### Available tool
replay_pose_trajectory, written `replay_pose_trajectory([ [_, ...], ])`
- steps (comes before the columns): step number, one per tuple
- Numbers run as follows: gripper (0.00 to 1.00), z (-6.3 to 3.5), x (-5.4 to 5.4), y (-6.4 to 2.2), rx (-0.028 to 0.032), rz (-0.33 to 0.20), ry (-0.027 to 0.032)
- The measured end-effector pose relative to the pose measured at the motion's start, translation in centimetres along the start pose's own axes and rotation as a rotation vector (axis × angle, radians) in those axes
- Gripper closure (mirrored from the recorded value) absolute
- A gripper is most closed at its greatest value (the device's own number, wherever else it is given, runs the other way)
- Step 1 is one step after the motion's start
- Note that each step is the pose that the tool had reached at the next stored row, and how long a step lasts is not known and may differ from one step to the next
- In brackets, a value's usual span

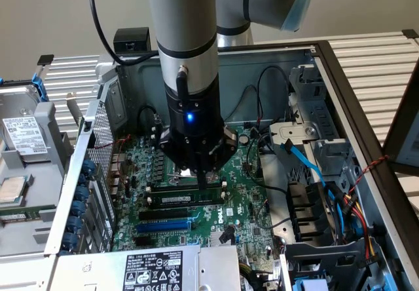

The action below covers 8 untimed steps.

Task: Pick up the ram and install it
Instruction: 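Press down the ram until it locks into place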

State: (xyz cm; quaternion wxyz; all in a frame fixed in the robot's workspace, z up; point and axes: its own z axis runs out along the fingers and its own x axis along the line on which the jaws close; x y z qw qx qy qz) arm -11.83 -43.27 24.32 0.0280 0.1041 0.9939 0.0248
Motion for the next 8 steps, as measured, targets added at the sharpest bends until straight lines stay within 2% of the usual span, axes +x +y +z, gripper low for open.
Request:
replay_pose_trajectory([
  [2, 0.9, 0.0, 0.0, 0.0, 0.0012, 0.025, -0.0014],
  [8, 0.9, 0.0, 0.0, 0.0, 0.0011, 0.027, -0.0014],
])
